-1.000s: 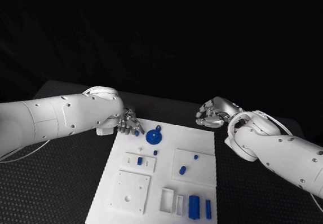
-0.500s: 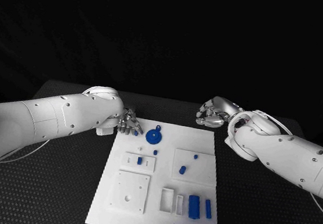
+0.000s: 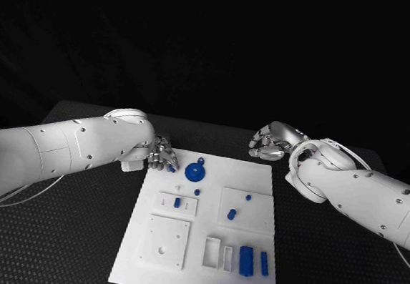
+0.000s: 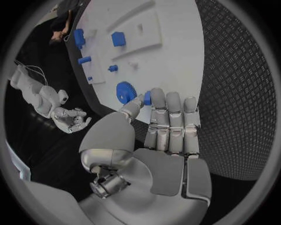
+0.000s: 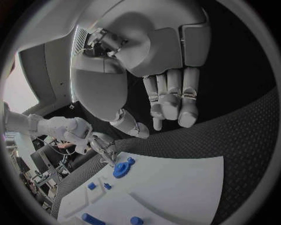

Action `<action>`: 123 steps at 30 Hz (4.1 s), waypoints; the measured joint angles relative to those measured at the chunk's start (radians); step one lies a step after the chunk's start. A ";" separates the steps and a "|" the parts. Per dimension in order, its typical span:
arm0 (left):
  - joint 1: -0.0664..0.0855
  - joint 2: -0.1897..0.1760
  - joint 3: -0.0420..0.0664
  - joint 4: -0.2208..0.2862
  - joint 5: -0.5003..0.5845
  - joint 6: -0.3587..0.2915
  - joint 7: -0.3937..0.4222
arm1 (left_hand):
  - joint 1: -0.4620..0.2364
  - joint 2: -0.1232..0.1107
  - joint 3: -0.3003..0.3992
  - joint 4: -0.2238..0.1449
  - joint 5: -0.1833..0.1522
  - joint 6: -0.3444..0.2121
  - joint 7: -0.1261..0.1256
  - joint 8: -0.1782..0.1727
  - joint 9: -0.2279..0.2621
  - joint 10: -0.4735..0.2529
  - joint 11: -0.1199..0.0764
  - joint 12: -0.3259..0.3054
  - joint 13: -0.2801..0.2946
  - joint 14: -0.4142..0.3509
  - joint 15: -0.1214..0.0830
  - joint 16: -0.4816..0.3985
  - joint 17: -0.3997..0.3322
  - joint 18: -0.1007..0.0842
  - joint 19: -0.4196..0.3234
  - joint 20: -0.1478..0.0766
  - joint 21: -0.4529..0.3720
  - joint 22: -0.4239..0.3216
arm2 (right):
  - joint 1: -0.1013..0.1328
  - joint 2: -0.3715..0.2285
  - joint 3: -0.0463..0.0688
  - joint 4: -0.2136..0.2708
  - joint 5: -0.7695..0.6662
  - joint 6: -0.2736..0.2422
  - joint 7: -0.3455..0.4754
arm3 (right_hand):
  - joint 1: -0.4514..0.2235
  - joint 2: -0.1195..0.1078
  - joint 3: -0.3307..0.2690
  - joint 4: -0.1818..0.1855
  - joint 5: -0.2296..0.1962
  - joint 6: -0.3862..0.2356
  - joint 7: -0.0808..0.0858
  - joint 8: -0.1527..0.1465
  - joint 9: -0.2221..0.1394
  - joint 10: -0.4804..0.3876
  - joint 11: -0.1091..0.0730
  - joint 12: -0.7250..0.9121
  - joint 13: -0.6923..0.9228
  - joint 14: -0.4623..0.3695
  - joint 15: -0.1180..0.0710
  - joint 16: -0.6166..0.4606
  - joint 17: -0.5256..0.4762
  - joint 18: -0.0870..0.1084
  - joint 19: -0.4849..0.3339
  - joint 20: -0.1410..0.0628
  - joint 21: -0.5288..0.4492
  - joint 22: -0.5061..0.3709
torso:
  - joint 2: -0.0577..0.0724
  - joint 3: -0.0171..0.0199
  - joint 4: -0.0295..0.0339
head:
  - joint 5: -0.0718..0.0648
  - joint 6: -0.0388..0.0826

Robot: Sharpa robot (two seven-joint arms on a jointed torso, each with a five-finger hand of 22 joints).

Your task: Assemble the parts on the task board

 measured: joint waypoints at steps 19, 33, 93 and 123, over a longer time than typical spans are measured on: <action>0.006 -0.201 0.003 0.275 0.078 -0.116 -0.002 | -0.007 0.016 0.016 -0.041 0.002 0.024 -0.002 0.004 -0.007 0.031 -0.001 0.001 0.011 0.042 -0.016 0.016 0.008 0.000 0.038 -0.013 0.021 0.000 | 0.000 -0.011 0.000 0.002 0.000 0.000 0.000 | 0.000 0.000 0.000 0.000 -0.001 0.000 0.000 0.000 0.000 0.000 0.000 0.000 0.000 0.000 0.000 0.000 0.000 0.000 0.001 0.001 0.000 0.000 | -0.001 0.0012 0.0016 | 0.004 -0.002; 0.009 -0.330 -0.033 0.503 0.037 -0.256 -0.012 | -0.019 0.005 0.023 -0.036 0.002 0.042 -0.007 0.001 -0.021 0.056 -0.004 0.005 0.016 0.068 -0.032 0.023 0.011 0.000 0.059 -0.020 0.036 0.000 | 0.000 -0.017 0.000 0.006 0.000 0.000 -0.001 | 0.000 0.000 0.000 0.000 0.003 -0.002 0.002 0.000 0.000 0.000 0.000 0.000 0.000 0.000 0.000 0.000 0.000 0.000 0.001 0.001 0.000 0.000 | -0.003 0.0015 0.0062 | 0.012 -0.012; -0.072 -0.323 -0.057 0.567 -0.174 -0.327 -0.061 | -0.034 -0.021 0.030 -0.027 0.035 0.084 -0.023 0.002 -0.018 0.111 -0.024 0.023 0.036 0.099 -0.041 0.046 0.023 0.000 0.084 -0.027 0.059 0.000 | 0.000 -0.023 0.000 0.013 0.000 0.005 -0.002 | 0.000 0.000 -0.003 -0.003 0.003 0.000 0.000 0.000 0.000 0.001 0.000 0.000 0.000 0.000 0.000 0.000 0.001 0.000 0.002 0.002 0.000 0.000 | -0.003 0.0009 0.0050 | 0.017 -0.045; -0.074 -0.309 -0.055 0.550 -0.178 -0.301 -0.065 | -0.035 -0.021 0.033 -0.012 -0.002 0.087 -0.026 0.007 -0.013 0.109 -0.026 0.029 0.044 0.098 -0.041 0.050 0.024 0.000 0.084 -0.027 0.063 0.000 | 0.000 -0.024 0.000 0.017 0.000 0.007 -0.001 | 0.002 0.002 0.005 -0.011 0.003 -0.001 0.001 0.000 0.000 -0.002 -0.003 0.000 -0.001 0.000 0.000 0.000 0.001 0.000 0.001 0.001 -0.004 0.000 | -0.003 0.0017 0.0044 | 0.017 -0.046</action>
